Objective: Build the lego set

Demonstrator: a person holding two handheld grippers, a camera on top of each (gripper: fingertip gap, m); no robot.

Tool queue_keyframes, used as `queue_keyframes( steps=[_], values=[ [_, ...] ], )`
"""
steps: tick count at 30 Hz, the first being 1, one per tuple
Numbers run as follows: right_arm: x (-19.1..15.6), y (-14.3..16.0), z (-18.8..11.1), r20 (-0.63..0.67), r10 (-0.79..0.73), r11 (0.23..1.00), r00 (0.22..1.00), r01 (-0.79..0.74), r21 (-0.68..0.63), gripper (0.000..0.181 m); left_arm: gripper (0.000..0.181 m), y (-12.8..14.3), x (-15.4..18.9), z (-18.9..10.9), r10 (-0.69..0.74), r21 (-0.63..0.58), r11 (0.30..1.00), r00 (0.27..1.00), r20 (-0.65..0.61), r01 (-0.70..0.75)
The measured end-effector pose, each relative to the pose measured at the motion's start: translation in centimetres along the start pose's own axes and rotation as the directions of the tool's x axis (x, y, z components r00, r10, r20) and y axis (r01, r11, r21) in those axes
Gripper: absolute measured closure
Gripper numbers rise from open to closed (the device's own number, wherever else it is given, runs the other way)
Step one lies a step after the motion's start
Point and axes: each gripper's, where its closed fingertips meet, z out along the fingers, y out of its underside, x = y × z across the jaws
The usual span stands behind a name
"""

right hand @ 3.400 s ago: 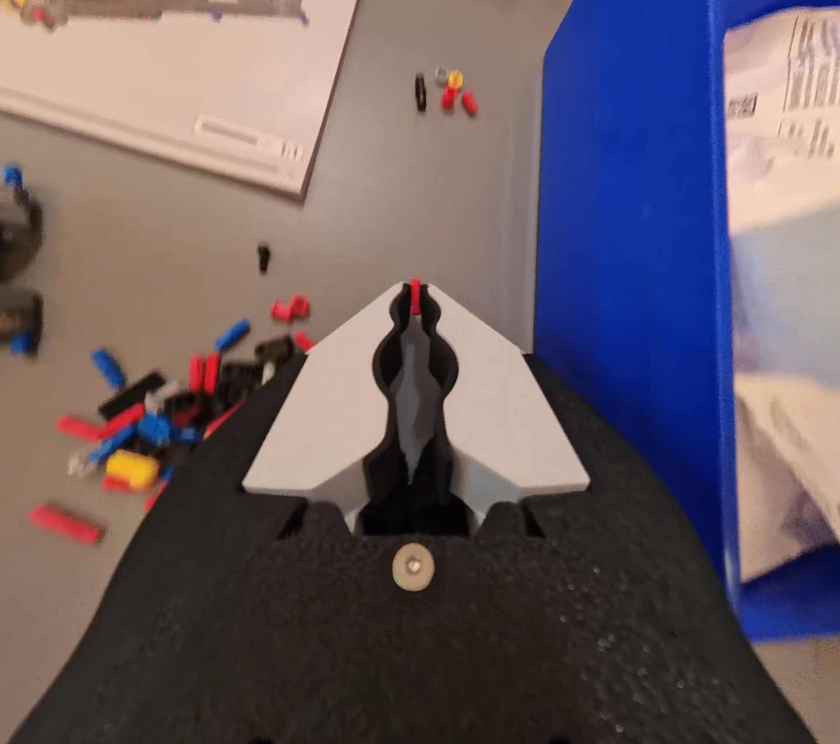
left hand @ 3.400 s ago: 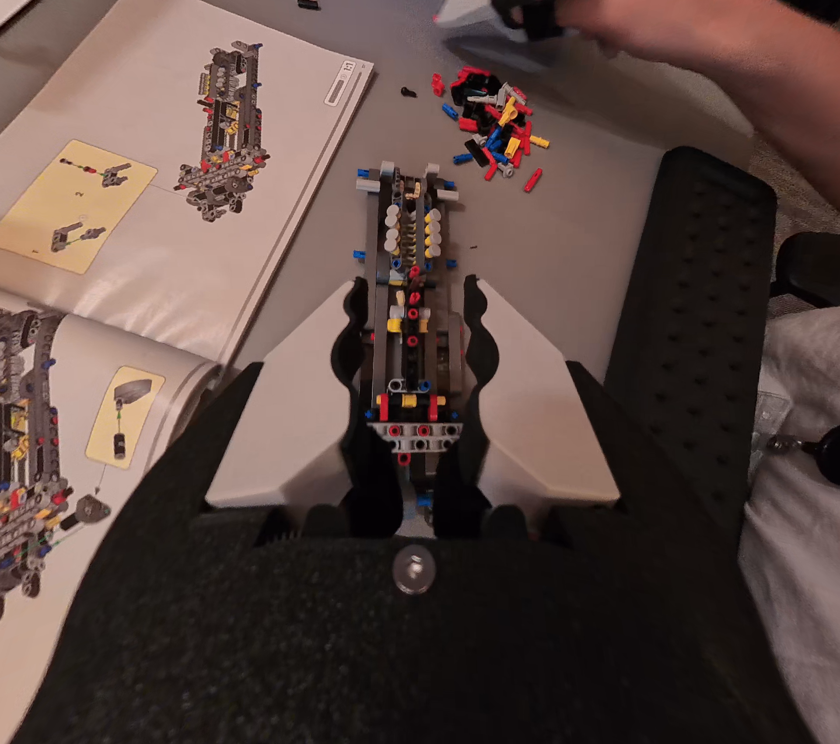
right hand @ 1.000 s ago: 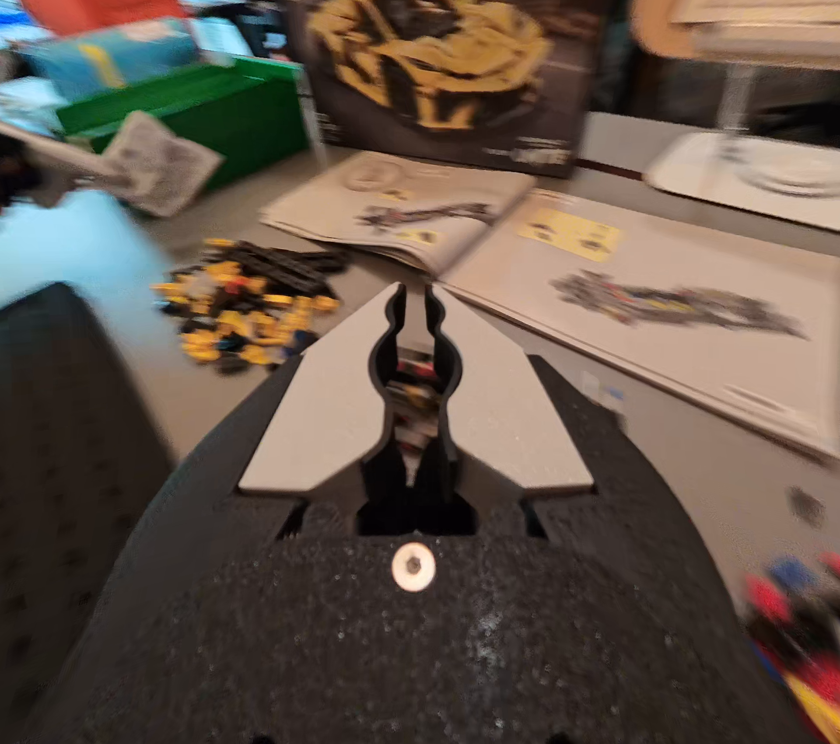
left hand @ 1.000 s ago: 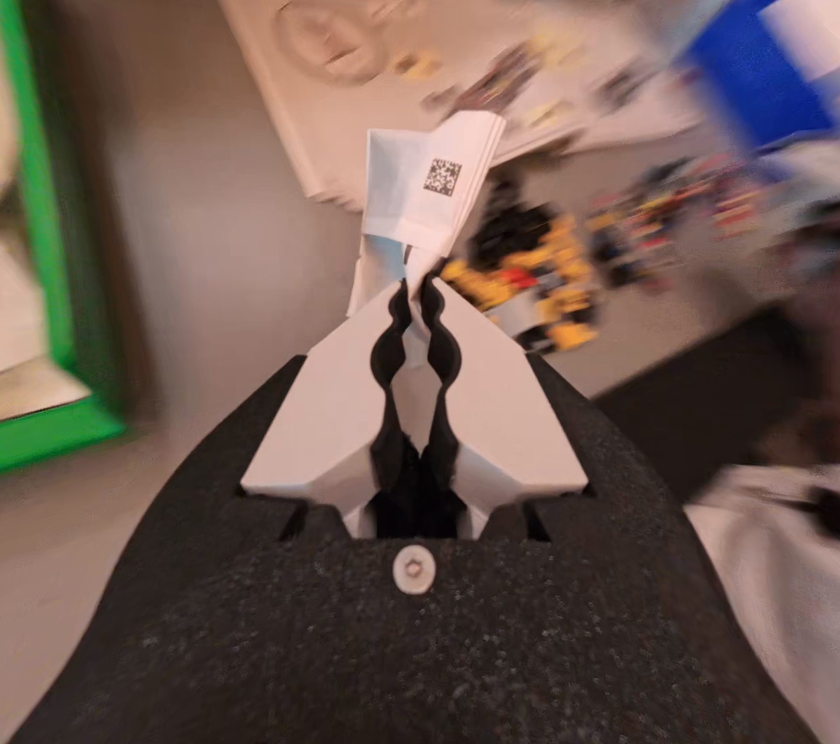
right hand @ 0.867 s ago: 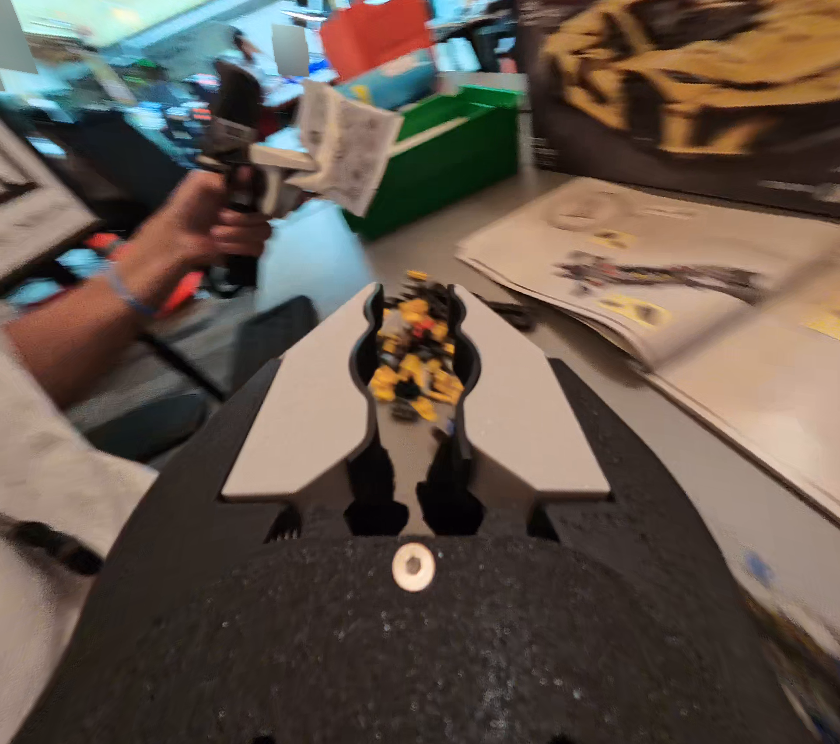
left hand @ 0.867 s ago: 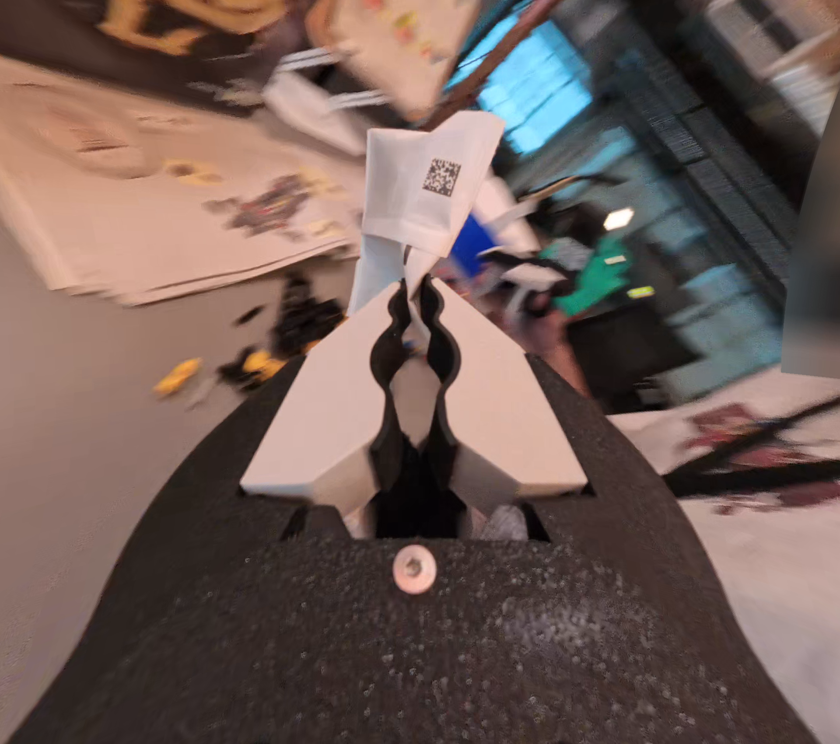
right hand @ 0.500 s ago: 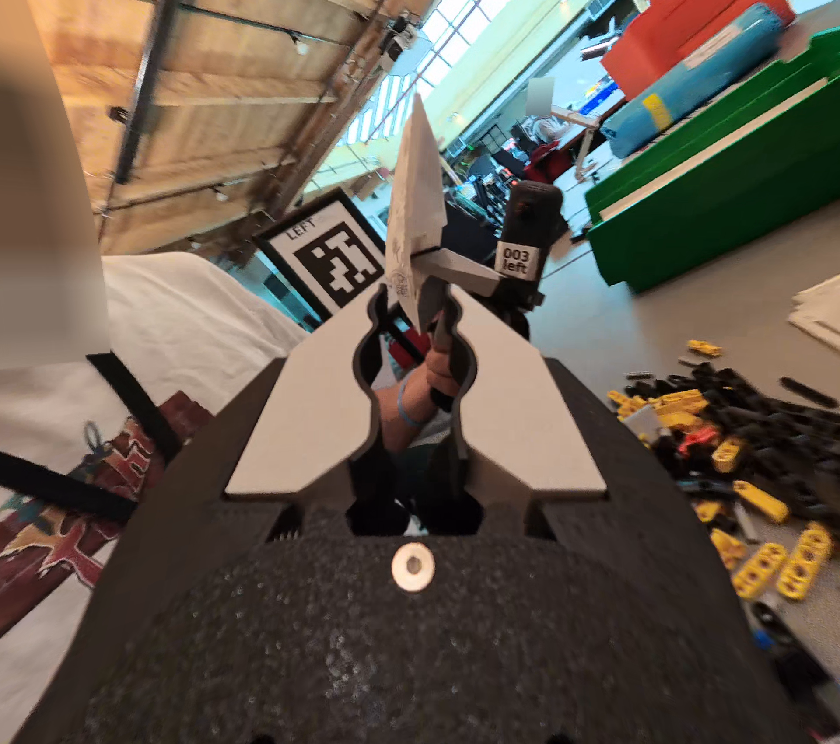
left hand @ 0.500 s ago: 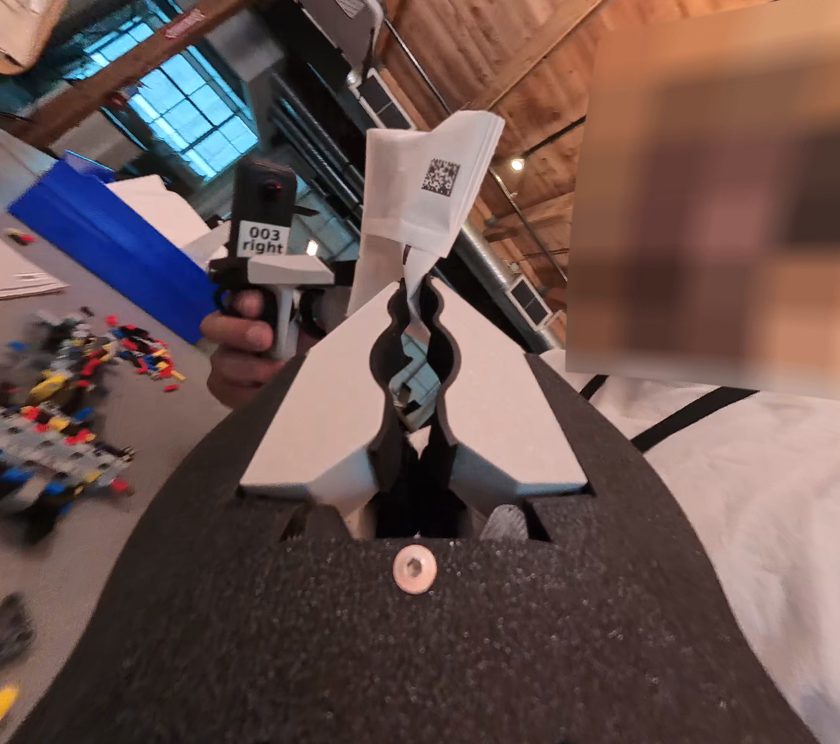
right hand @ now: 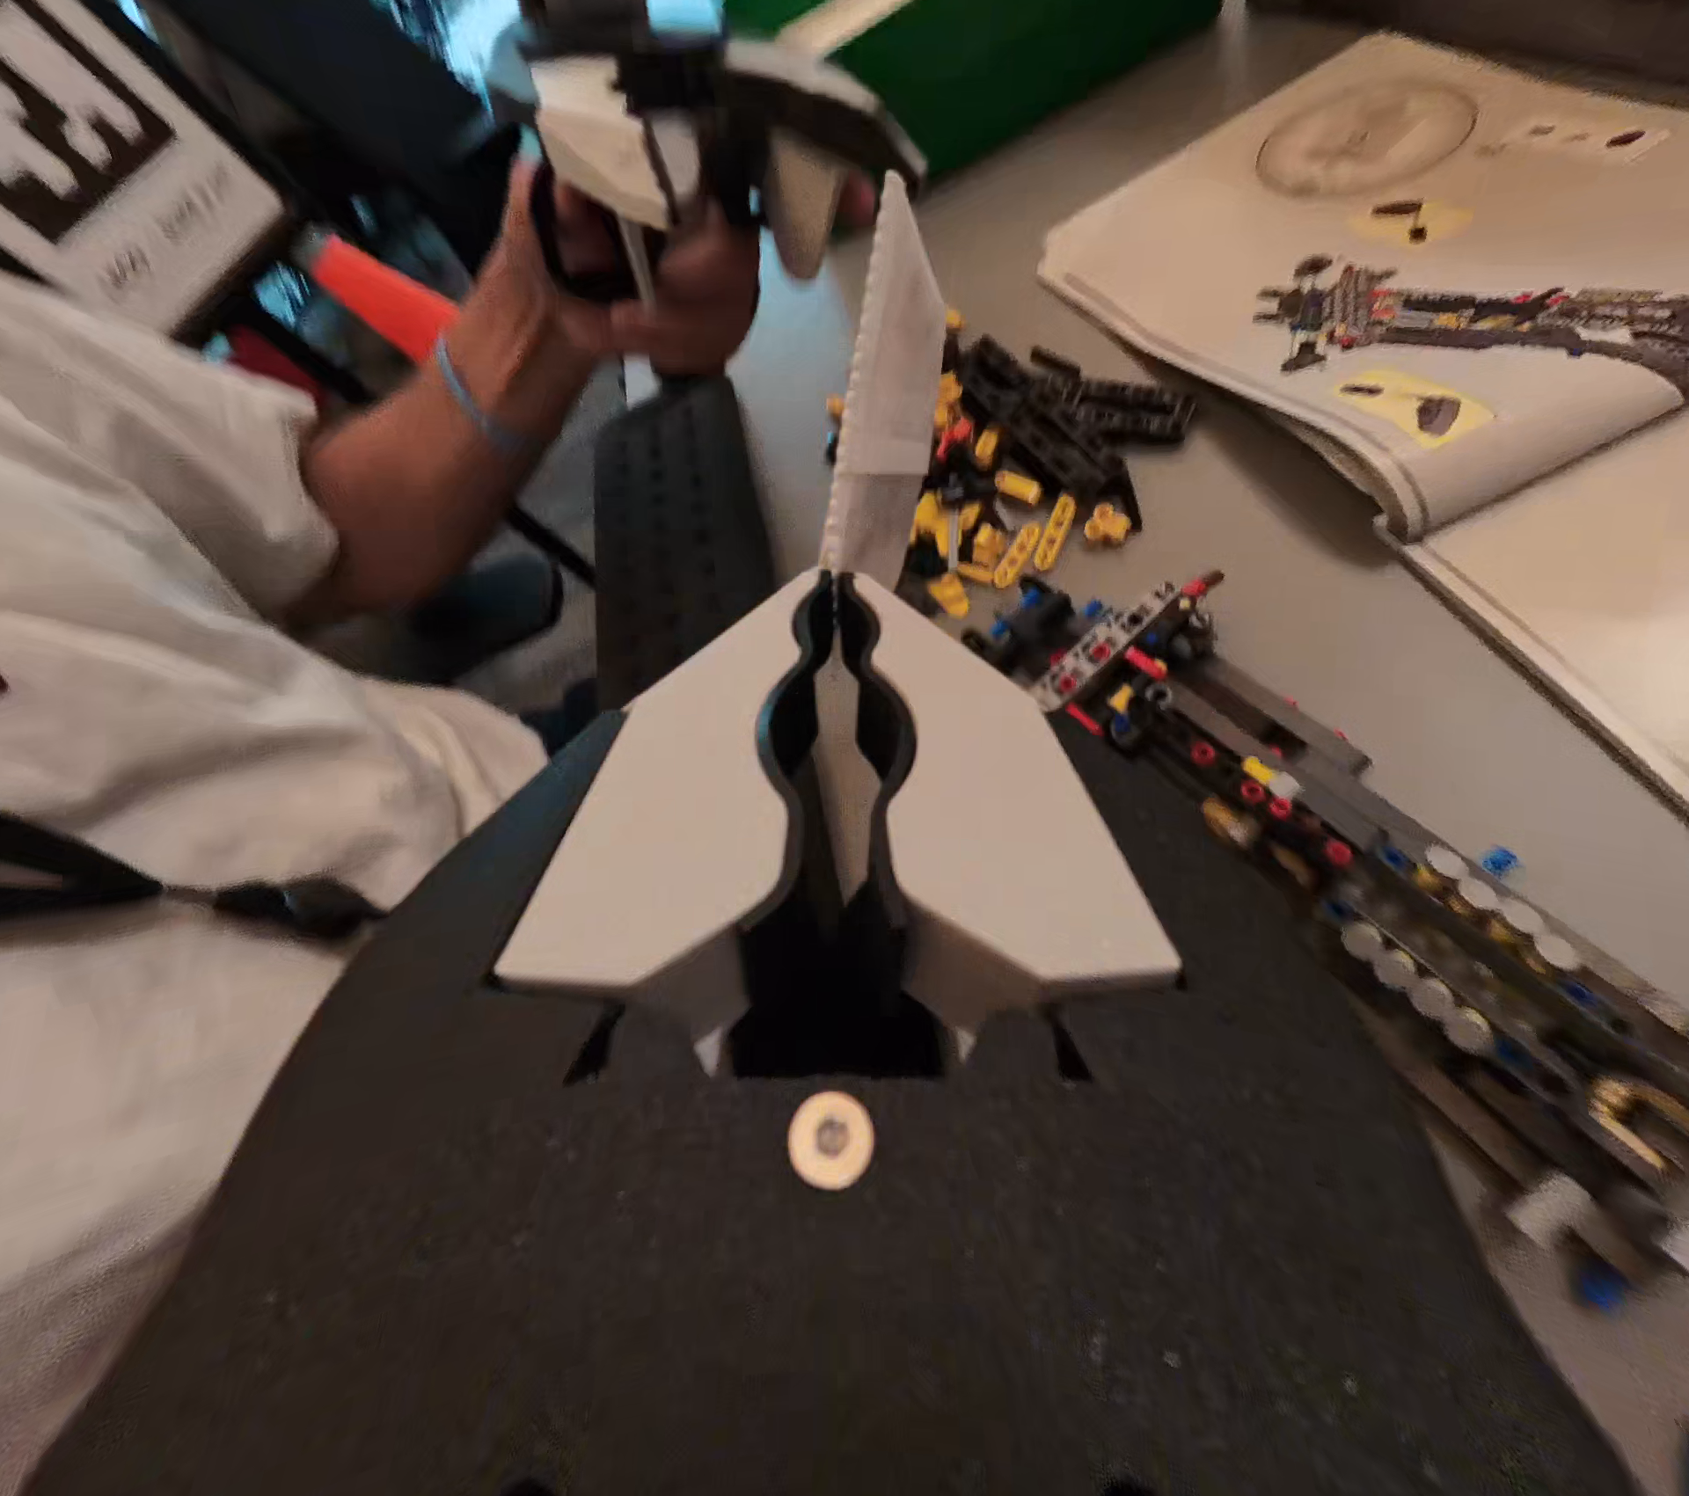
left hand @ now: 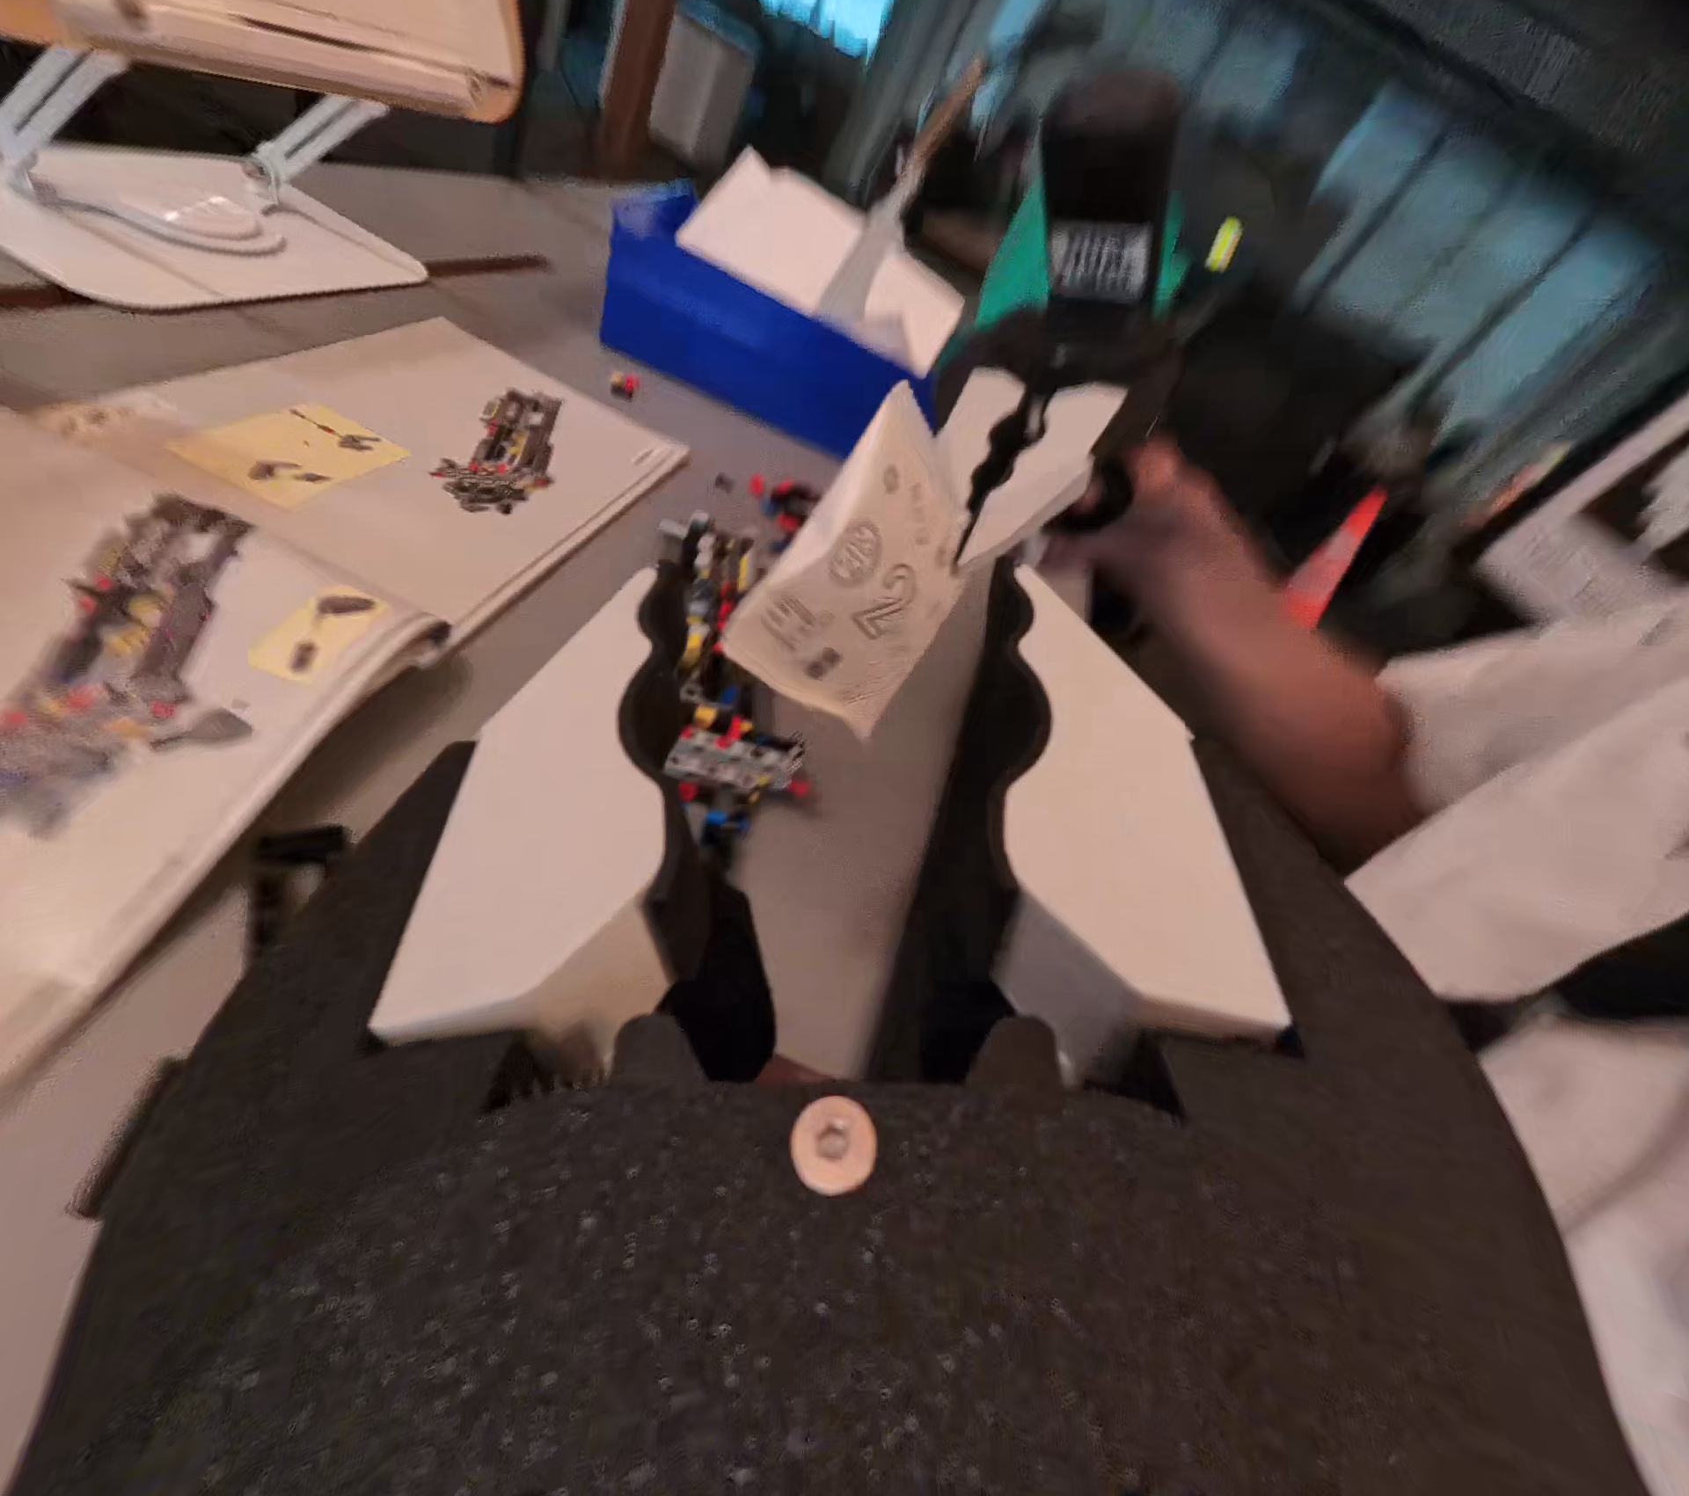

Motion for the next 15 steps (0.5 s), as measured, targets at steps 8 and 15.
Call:
queue_keyframes(
  steps=[8, 15],
  values=[
    [-0.1, 3.3, -3.4, -0.053, -0.284, 0.883, 0.957, 0.24, -0.404, 0.181, 0.137, 5.4, 4.7, 9.7, 0.326, -0.499, 0.713, 0.863, -0.385, -0.492],
    [1.0, 4.7, -7.2, -0.141, -0.308, 0.889, 0.941, 0.232, -0.394, 0.181, 0.177, 6.9, 6.4, 14.8, 0.287, -0.466, 0.698, 0.809, -0.513, -0.544]
  ],
)
